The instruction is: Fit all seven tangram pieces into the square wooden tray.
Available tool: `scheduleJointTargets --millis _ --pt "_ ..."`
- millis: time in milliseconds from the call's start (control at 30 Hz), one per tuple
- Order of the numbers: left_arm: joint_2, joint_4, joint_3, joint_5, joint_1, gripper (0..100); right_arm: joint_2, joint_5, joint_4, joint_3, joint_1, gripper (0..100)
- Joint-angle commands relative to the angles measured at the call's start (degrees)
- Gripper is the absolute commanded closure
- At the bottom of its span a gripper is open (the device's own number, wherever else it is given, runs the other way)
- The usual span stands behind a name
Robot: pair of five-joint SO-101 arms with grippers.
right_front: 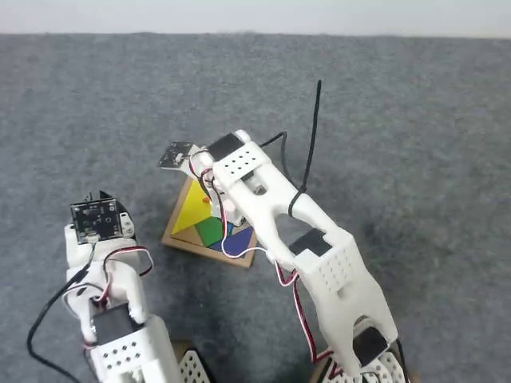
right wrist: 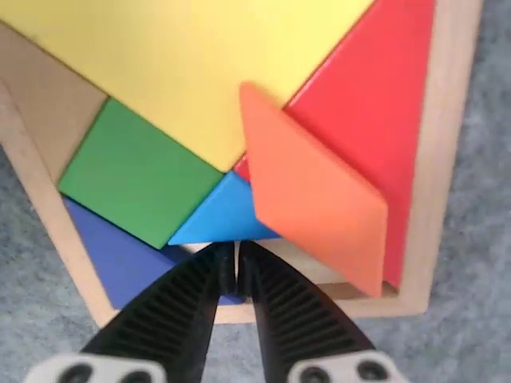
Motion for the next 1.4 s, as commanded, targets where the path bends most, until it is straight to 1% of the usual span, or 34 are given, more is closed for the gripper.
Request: scheduleJointTargets --millis 0,133,267,333,400,467,567,667,767,867,967,1100,1167,1267,1367 --pt "-1.1 0.1 -0.8 -0.7 -0.2 95 -3.2 3.0 5.2 -4.9 -0.8 99.3" --pt "-1.1 0.1 -0.8 -0.7 -0.2 95 -7.9 3.3 9.6 -4.6 0.2 99.3" --pt "-1.1 0.1 -0.8 -0.7 -0.2 95 -11.7 3.4 13.0 -4.6 3.6 99.3" --pt "-1.1 0.1 -0.8 -0.7 -0.2 95 -13.4 6.1 15.6 -4.5 4.7 99.3" --pt "-1.1 0.1 -0.8 -0.7 -0.2 95 -15.2 7.3 16.0 -3.6 4.9 99.2" --pt "-1.1 0.1 -0.8 -0.7 -0.2 95 -16.1 7.4 14.1 -2.2 3.8 99.2" --pt "-1.1 0.1 -0.8 -0.7 -0.2 95 -16.3 7.2 8.2 -0.8 2.7 99.2" --pt "-1.1 0.1 -0.8 -0.7 -0.2 95 -15.8 6.9 -2.0 -0.4 2.6 99.2" --pt "-1.1 0.1 -0.8 -0.7 -0.2 95 -12.2 1.2 -11.4 -0.6 2.5 99.2" --pt "-1.1 0.1 -0.8 -0.7 -0.3 95 -8.3 -2.3 -17.5 -0.7 1.5 99.2" --pt "-1.1 0.1 -0.8 -0.7 -0.3 95 -6.0 -2.9 -18.9 -0.7 -0.3 99.2" --pt "-1.1 0.1 -0.8 -0.7 -0.3 95 -5.1 -2.8 -17.2 -0.7 -1.0 99.2" --pt "-1.1 0.1 -0.8 -0.7 -0.3 95 -5.2 -1.4 -15.0 -0.7 -0.9 99.2" --pt "-1.1 0.1 -0.8 -0.7 -0.3 95 -5.1 5.4 -11.5 -0.7 -1.0 99.2" --pt "-1.1 0.1 -0.8 -0.7 -0.3 95 -5.1 9.7 -8.9 -0.7 -0.9 99.2"
